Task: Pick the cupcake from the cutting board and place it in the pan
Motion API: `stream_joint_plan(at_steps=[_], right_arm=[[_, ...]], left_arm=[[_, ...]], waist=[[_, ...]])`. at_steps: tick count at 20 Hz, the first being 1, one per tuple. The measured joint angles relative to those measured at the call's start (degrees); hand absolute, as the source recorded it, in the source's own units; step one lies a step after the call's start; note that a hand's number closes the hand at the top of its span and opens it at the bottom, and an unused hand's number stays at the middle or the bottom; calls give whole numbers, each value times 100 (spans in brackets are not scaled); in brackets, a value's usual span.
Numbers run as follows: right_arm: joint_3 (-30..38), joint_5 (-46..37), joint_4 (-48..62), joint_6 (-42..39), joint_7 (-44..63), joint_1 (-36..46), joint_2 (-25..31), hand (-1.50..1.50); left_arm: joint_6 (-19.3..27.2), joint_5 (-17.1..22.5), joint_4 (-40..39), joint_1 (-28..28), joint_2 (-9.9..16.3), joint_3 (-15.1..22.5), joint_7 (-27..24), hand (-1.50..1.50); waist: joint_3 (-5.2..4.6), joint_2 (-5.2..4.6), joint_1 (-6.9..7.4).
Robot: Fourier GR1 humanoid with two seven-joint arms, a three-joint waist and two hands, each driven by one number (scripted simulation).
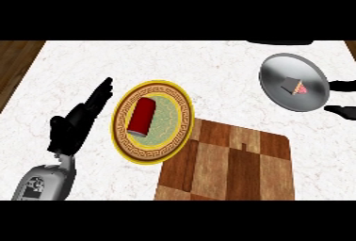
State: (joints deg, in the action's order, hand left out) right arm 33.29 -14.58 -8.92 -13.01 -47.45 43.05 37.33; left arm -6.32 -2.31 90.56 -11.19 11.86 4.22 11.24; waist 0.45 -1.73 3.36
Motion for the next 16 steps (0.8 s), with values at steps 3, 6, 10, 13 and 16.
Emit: stream_joint_plan(at_steps=[3, 6, 10, 13, 16], right_arm=[[25, 36, 8, -166, -256, -251, 18, -150], [26, 54, -9, -207, -350, -434, 13, -150], [9, 69, -61, -237, -482, -690, -33, -150], [-4, 85, -132, -217, -639, -952, -109, -150], [-26, 94, -182, -220, -676, -1082, -70, -150]], left_arm=[[-3, 3, 75, 31, -16, 6, 64, 0], [4, -34, 33, 104, -18, -13, -26, 0], [-25, -22, 120, 170, -8, -29, 46, 0], [-5, -22, 159, 199, -34, -48, 59, 0], [27, -86, 189, 257, -83, -1, 73, 0]], waist=[[-3, 25, -34], [-5, 39, -58], [-7, 55, -75], [-9, 68, -106], [-10, 80, -130]])
